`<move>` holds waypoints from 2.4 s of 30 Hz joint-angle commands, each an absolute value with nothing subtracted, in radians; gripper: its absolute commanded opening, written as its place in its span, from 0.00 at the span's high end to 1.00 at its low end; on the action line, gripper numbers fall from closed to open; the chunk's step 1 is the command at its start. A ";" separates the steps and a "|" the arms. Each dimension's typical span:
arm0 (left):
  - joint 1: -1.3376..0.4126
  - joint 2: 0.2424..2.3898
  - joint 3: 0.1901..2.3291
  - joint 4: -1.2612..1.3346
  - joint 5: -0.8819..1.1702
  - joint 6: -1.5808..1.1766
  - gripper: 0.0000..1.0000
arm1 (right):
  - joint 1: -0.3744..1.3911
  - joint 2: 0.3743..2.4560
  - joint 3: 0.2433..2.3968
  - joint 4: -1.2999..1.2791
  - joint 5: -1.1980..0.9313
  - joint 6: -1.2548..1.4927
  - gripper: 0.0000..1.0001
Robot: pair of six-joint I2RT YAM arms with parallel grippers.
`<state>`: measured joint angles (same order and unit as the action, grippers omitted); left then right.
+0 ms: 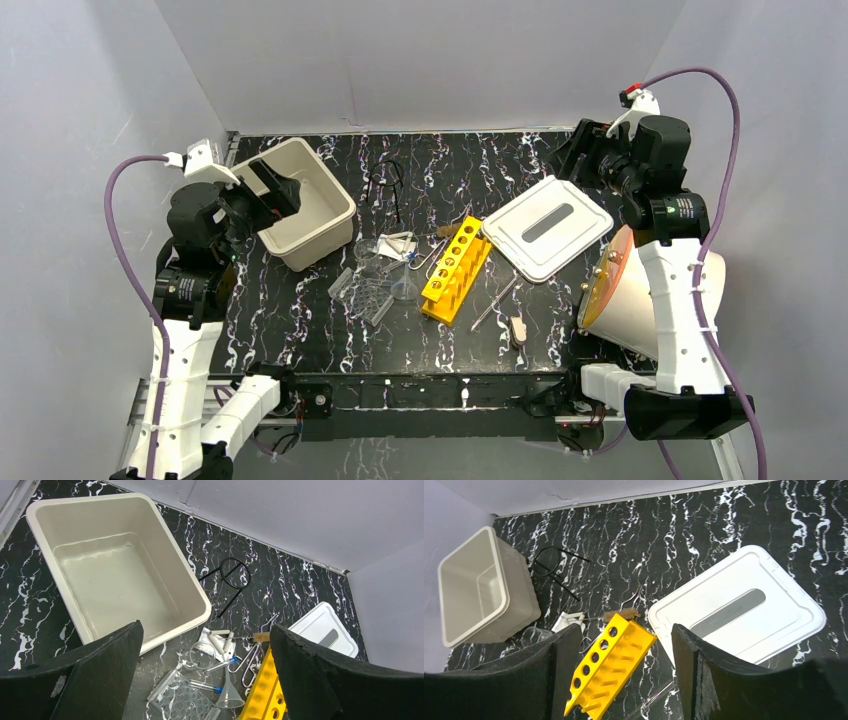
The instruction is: Organize the chemistry lab equipment
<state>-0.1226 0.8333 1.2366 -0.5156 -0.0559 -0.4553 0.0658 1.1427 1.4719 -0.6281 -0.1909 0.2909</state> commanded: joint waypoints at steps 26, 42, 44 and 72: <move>-0.135 0.845 1.081 -0.380 0.163 -0.522 0.02 | 0.402 1.379 1.481 -0.794 0.204 0.496 0.33; -0.135 0.824 1.036 -0.358 0.214 -0.576 0.02 | 0.445 1.379 1.067 -0.729 0.301 0.795 0.38; -0.135 0.825 1.037 -0.359 0.214 -0.583 0.02 | 0.446 1.382 1.034 -0.707 0.276 0.826 0.37; -0.135 0.816 1.054 -0.338 0.371 -0.603 0.02 | 0.445 1.550 0.867 -0.553 0.295 0.943 0.59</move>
<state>-0.1284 0.8341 1.0370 -0.3443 0.3344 -0.6037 0.4454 1.5513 0.8787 -0.5961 0.2680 0.9295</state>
